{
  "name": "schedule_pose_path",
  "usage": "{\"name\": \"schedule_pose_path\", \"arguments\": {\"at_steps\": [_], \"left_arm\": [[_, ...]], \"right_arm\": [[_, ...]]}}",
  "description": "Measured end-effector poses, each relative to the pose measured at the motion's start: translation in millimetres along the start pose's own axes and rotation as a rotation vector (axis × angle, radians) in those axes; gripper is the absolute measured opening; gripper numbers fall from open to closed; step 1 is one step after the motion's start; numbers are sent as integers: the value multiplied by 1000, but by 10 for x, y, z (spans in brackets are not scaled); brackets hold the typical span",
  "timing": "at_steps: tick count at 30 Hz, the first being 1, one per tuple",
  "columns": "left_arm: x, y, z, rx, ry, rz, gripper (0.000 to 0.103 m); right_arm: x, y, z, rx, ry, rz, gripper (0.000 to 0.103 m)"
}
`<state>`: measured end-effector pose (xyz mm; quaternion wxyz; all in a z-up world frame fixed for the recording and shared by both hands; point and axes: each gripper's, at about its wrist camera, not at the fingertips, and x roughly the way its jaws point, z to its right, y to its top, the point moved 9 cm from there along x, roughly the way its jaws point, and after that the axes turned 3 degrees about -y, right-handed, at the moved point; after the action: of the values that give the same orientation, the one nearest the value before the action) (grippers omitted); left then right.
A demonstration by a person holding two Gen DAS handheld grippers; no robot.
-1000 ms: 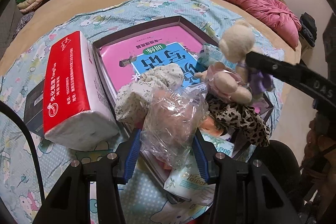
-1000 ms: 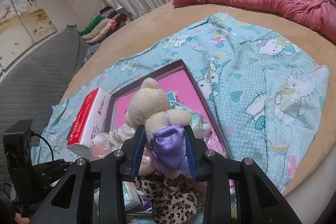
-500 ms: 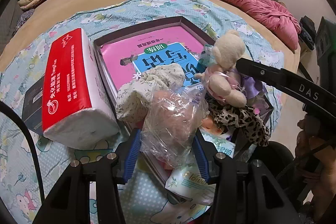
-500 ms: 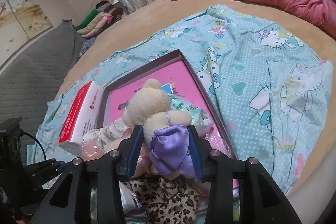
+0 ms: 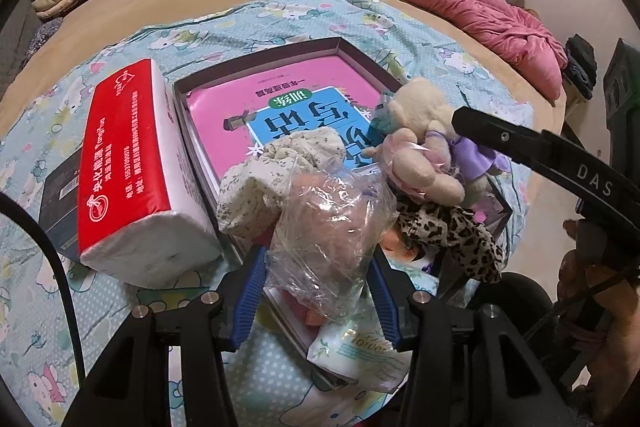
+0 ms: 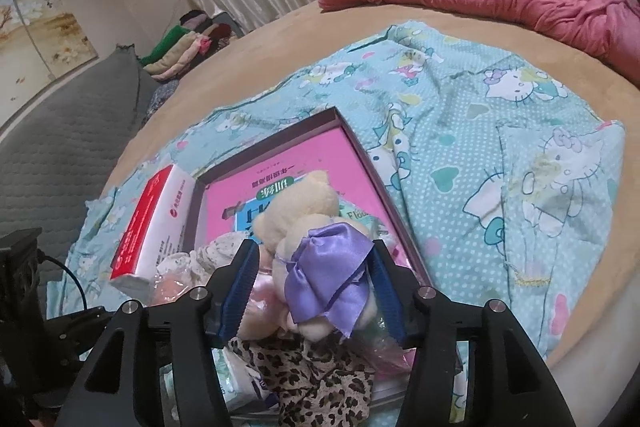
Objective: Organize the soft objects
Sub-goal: 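Lower the bag and plush bear into the tray and open both tools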
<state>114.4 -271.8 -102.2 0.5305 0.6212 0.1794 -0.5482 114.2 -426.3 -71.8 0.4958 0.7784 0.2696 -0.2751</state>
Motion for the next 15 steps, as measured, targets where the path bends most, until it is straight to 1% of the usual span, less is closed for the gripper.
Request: {"name": "schedule_pose_path", "arguments": {"at_steps": [5,12,15], "left_arm": [[-15,13,37,12,4,5,51],[-21,15,37,5,3,1,52],[-22,16,18,0,4,-1,52]], "right_arm": [[-85,45,-1,-2,-11,30,68],[-90,49,5,-7,-24,28,69],[-79,42,10,-6,-29,25,71]]}}
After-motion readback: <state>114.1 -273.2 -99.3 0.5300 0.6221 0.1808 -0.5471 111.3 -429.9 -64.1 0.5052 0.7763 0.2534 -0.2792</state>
